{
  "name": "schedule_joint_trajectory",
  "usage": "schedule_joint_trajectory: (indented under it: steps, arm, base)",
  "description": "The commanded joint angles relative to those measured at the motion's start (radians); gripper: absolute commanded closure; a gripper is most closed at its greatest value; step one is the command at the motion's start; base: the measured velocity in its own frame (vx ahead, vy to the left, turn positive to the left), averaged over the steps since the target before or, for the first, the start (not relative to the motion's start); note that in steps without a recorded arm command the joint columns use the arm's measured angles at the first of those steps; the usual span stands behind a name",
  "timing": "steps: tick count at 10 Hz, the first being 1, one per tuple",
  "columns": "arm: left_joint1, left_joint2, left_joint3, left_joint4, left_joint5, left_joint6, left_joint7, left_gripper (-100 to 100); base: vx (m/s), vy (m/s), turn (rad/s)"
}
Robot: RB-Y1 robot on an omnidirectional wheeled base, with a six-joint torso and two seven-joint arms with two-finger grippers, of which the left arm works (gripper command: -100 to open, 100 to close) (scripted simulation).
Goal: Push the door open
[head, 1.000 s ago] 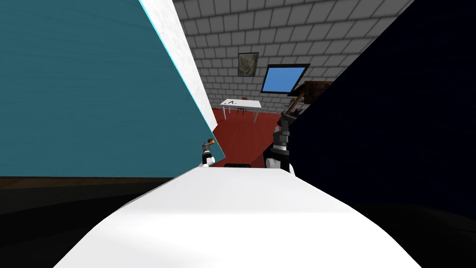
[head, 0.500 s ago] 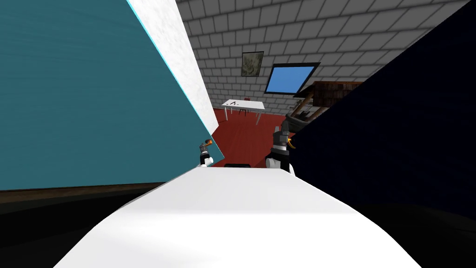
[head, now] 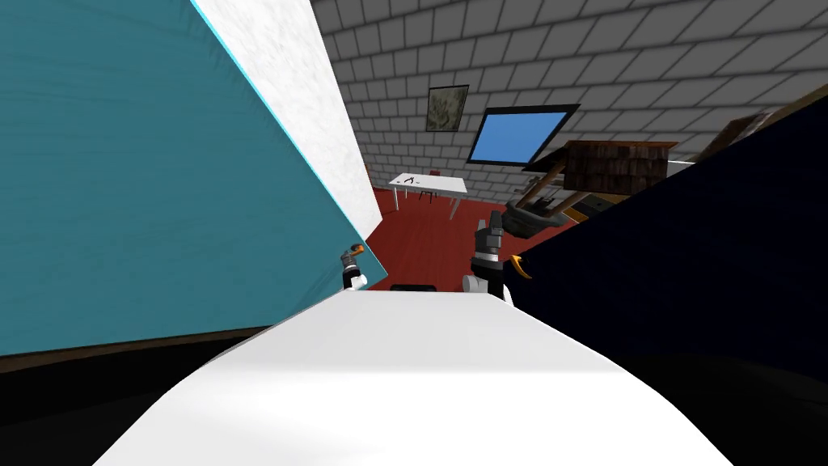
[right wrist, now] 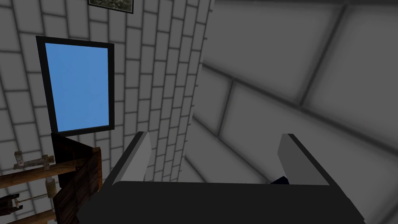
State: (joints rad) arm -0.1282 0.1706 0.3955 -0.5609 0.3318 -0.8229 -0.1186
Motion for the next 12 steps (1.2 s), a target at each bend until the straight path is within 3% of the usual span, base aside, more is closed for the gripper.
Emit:
schedule_joint_trajectory:
  steps: [1,5,10,12]
  arm:
    - [-0.015,0.012,0.004,0.028,0.007,-0.014,0.002,100]
    - [-0.011,0.036,0.012,0.044,0.046,-0.021,0.002,100]
    - [-0.007,0.053,0.019,0.055,0.074,-0.026,0.003,100]
    - [0.009,0.061,0.042,0.051,0.088,-0.025,-0.005,100]
  base:
    - [0.123,-0.013,0.052]
    - [0.175,-0.025,0.081]
    - [0.175,-0.024,0.063]
    - [0.098,0.009,0.047]
